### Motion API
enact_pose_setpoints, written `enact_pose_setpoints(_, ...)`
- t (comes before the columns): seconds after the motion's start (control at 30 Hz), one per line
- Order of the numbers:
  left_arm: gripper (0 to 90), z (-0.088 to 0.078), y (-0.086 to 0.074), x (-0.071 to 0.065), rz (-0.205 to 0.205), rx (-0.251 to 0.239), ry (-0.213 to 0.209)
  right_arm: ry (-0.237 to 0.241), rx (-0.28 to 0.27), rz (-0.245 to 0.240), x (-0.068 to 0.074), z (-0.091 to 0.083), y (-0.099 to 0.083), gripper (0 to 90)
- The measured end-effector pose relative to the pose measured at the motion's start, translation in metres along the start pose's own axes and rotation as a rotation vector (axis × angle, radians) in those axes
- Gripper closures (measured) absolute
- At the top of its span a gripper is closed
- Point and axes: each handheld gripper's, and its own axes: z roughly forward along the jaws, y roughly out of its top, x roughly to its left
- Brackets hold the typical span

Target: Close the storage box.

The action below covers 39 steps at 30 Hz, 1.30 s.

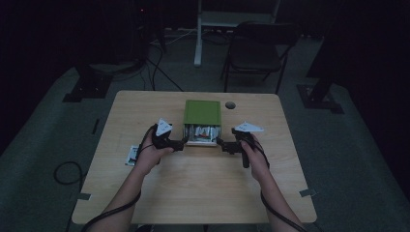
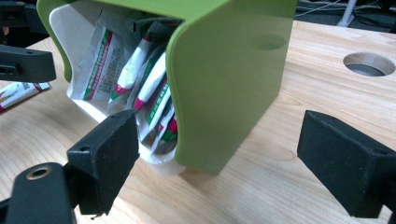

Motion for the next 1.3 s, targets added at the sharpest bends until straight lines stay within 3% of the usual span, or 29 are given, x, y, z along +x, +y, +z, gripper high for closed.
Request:
enact_pose_setpoints(0.83,10.2,-0.022,-0.023,-0.014,-0.043,0.028,0.022,-0.06,0.019,-0.012,-0.012,-0.032,-0.02,12.3)
enact_pose_setpoints(1.3,10.2,-0.033,-0.041,-0.027,-0.067,0.051,0.023,-0.087,0.052,-0.003,-0.016,-0.052,-0.04,12.3)
